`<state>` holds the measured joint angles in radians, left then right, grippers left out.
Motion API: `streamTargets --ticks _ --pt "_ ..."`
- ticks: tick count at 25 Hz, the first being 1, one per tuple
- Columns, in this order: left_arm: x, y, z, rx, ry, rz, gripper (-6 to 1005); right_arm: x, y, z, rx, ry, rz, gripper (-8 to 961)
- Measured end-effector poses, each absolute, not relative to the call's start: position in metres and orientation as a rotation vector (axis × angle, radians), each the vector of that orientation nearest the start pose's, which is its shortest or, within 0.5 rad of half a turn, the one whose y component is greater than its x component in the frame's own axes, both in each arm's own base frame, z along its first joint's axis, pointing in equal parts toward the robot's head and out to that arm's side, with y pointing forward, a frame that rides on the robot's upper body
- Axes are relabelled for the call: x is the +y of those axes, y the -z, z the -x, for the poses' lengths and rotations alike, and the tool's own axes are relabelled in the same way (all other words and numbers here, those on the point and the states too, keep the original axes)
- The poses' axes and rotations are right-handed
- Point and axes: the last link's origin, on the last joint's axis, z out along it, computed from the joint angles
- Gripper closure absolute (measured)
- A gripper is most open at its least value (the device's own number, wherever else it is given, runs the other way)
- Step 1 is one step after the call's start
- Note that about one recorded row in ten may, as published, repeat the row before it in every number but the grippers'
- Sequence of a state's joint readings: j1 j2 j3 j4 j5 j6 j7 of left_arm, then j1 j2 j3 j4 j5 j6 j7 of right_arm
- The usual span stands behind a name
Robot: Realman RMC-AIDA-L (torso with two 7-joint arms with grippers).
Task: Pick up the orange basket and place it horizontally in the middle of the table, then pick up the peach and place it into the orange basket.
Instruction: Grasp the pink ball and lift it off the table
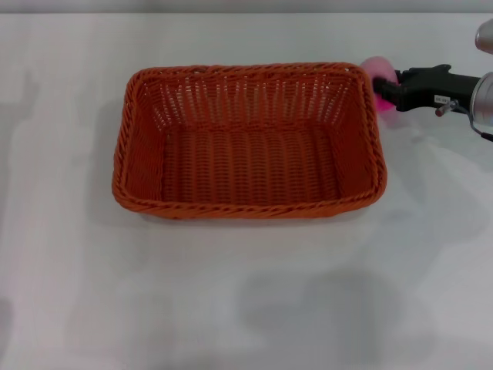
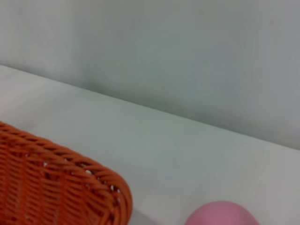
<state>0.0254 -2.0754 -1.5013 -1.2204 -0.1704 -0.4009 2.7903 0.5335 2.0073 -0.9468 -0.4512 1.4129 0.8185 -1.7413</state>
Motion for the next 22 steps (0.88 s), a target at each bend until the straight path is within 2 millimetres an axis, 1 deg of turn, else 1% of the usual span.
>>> streamTargets --ticks 4,13,22 --pt "0.335 -0.073 0.282 -0.77 0.814 1.413 149 0.383 -0.004 -0.338 0.896 -0.307 2.183 696" --pt "0.338 -0.072 0.28 -0.769 0.818 1.417 149 0.385 -0.007 -0.338 0.892 -0.309 2.178 705" --pt "0.341 -0.073 0.28 -0.767 0.818 1.417 148 0.389 -0.017 -0.341 0.893 -0.306 2.13 711"
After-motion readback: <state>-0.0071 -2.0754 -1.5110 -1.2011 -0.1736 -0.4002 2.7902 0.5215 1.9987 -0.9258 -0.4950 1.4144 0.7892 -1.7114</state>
